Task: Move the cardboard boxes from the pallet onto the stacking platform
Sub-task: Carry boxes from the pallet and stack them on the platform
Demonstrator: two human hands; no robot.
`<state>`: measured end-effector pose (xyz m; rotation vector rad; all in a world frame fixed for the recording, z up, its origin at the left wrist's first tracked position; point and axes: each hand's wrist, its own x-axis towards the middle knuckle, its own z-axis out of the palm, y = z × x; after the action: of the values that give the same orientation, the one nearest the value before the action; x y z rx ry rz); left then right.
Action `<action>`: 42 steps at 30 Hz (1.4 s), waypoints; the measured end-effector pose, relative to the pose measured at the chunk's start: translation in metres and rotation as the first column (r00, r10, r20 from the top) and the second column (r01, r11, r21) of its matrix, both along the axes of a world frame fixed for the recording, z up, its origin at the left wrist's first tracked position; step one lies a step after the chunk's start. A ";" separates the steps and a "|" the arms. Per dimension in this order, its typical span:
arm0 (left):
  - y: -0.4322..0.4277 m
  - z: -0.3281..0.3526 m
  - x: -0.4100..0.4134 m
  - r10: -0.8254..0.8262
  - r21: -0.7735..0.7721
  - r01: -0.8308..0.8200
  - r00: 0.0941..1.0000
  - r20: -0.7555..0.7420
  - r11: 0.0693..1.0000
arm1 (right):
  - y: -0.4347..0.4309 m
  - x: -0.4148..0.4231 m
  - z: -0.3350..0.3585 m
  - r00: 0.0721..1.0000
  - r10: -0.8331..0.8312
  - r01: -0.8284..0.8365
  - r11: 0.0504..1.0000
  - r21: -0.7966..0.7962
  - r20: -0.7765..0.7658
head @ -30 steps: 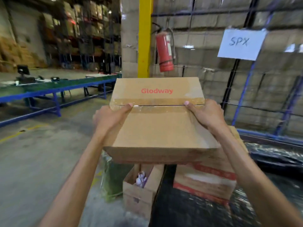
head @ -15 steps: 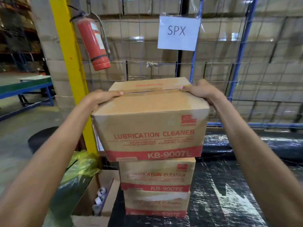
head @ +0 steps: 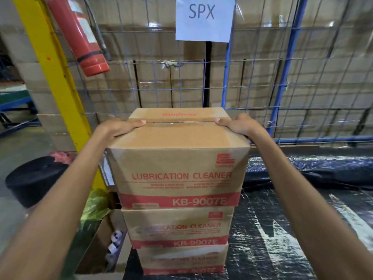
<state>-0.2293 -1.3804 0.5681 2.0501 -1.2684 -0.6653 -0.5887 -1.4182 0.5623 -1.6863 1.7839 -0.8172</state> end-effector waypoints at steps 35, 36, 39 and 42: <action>0.932 -0.458 0.298 0.945 0.246 -0.931 0.305 0.118 0.270 | 0.710 0.664 -0.434 -0.079 0.977 -0.907 0.011 0.420 -0.196; 0.950 -0.483 0.298 0.947 0.290 -0.922 0.299 0.116 0.255 | 0.722 0.668 -0.458 -0.071 0.982 -0.890 0.018 0.456 -0.177; 0.997 -0.571 0.308 0.956 0.419 -0.878 0.285 0.070 0.231 | 0.754 0.686 -0.552 -0.017 0.992 -0.817 0.057 0.574 -0.123; 1.025 -0.650 0.327 0.978 0.469 -0.867 0.205 0.027 0.169 | 0.768 0.698 -0.627 0.130 0.988 -0.732 0.153 0.663 -0.085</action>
<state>0.0975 -0.3559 -0.0817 2.3956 0.5568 -0.5324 0.1096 -0.6501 -0.0652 -2.2267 0.6178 0.7109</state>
